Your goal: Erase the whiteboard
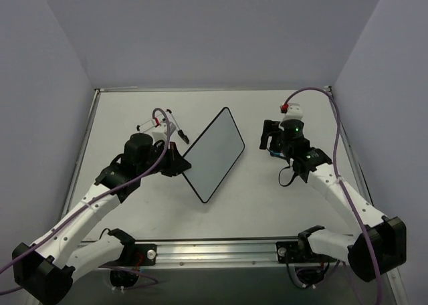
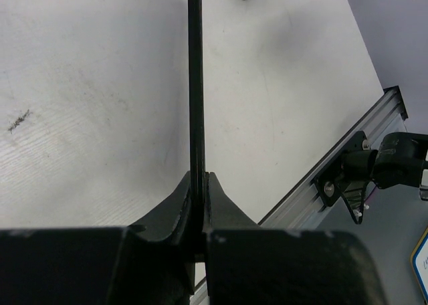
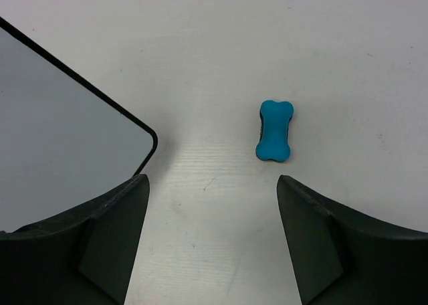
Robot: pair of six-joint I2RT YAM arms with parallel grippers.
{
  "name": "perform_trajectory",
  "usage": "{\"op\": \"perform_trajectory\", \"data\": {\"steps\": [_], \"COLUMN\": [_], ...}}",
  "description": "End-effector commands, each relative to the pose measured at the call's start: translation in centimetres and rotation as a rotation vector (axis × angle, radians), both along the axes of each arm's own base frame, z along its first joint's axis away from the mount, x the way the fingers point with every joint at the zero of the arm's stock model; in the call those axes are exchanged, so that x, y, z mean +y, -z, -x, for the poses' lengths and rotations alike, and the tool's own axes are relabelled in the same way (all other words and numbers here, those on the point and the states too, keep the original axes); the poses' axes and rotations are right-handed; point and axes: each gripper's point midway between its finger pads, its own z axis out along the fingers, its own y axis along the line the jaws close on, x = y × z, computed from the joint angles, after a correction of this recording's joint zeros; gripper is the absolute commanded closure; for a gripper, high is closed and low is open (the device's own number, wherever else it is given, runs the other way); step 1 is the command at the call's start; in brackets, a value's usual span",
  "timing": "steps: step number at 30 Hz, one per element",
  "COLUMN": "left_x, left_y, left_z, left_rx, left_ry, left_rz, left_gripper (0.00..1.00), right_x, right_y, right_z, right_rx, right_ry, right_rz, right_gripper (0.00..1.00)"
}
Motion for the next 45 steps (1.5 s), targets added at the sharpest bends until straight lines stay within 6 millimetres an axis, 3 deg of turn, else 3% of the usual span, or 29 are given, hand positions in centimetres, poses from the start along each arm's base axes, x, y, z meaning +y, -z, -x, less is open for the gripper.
{"op": "perform_trajectory", "data": {"steps": [1,8,13,18,23,32,39,45], "left_x": [-0.8,1.6,3.9,6.3,11.4,17.0,20.4,21.1], "left_y": [-6.2,-10.2,-12.7,-11.8,-11.4,-7.5,-7.6,-7.2], "left_z": [-2.2,-4.5,-6.3,-8.9,-12.1,-15.3,-16.3,-15.9], "left_rx": [-0.207,-0.339,-0.454,-0.434,-0.471,-0.416,-0.423,-0.416], "left_ry": [0.007,0.035,0.136,0.205,0.138,0.059,0.056,0.118], "left_rz": [0.123,0.130,0.132,0.118,0.100,-0.159,-0.140,-0.187], "left_gripper": [0.98,0.98,0.98,0.98,0.98,0.98,0.98,0.98], "right_x": [-0.8,1.0,2.2,2.8,3.7,5.1,6.3,6.6], "right_y": [-1.6,-6.0,-7.2,-7.1,-7.9,-8.0,-7.9,-8.1], "right_z": [1.0,3.7,4.9,5.6,5.7,6.9,7.6,8.1], "right_rx": [-0.057,-0.171,-0.206,-0.205,-0.239,-0.253,-0.252,-0.260], "right_ry": [0.035,-0.073,-0.151,-0.187,-0.229,-0.290,-0.331,-0.347], "right_rz": [-0.044,-0.168,-0.217,-0.231,-0.262,-0.296,-0.296,-0.306], "right_gripper": [0.27,0.26,0.26,0.26,0.26,0.26,0.26,0.26]}}
